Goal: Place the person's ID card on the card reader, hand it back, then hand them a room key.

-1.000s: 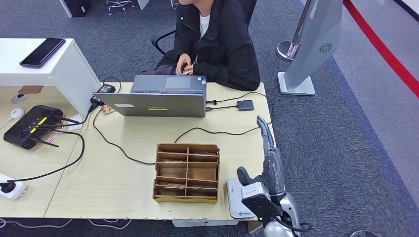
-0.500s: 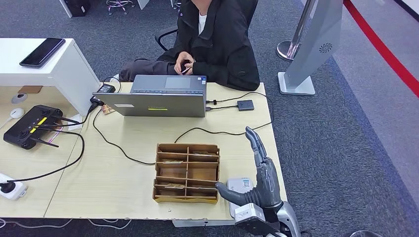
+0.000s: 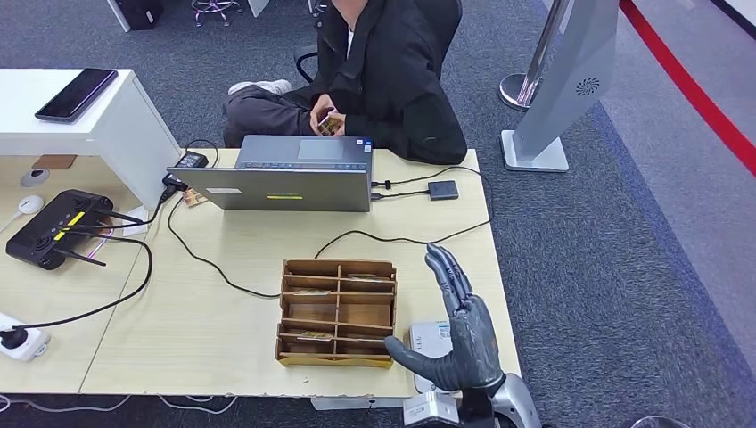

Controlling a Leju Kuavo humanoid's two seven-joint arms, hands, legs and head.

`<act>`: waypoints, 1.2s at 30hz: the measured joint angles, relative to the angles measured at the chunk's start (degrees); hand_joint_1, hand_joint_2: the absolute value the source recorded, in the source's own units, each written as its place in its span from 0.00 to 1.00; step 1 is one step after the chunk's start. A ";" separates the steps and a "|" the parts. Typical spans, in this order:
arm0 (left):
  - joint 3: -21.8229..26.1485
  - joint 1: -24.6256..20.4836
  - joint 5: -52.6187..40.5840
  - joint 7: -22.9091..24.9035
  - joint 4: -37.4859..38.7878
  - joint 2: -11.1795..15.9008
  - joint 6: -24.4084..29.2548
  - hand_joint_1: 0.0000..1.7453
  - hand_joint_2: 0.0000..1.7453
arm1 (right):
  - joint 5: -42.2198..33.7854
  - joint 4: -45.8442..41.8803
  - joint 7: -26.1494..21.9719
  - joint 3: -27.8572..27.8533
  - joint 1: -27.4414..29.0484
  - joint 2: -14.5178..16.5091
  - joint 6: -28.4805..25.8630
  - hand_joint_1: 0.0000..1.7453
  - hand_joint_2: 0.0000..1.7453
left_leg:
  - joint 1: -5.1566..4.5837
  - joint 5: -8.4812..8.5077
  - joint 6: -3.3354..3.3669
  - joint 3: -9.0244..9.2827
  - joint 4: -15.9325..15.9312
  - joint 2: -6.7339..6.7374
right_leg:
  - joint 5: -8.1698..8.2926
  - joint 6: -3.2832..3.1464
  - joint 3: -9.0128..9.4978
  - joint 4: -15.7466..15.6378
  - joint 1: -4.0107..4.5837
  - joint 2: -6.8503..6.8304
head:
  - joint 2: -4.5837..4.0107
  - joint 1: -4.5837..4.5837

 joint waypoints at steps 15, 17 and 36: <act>0.00 -0.04 -0.65 0.56 0.00 -0.10 -0.56 0.00 0.00 | 13.85 1.62 5.79 1.55 -1.78 -1.05 -1.53 0.00 1.00 | 0.00 -0.01 -0.01 0.00 0.00 0.01 | -0.01 -0.01 0.00 0.00 0.00 0.01 | 0.00 0.00; -0.01 -0.11 -0.86 0.78 0.00 -0.14 -0.68 0.00 0.00 | 16.50 2.30 7.04 2.04 -2.90 -1.20 -1.43 0.00 1.00 | 0.00 -0.01 -0.01 0.01 0.00 0.01 | -0.01 0.00 0.01 0.00 0.00 0.01 | 0.00 0.00; -0.18 -0.67 -1.64 1.50 0.00 -0.56 -1.28 0.00 0.00 | 24.09 5.92 11.73 4.22 -8.65 -1.89 -0.64 0.00 1.00 | 0.00 -0.03 0.00 0.01 0.00 0.00 | -0.04 -0.02 0.01 0.00 0.00 0.01 | 0.00 0.00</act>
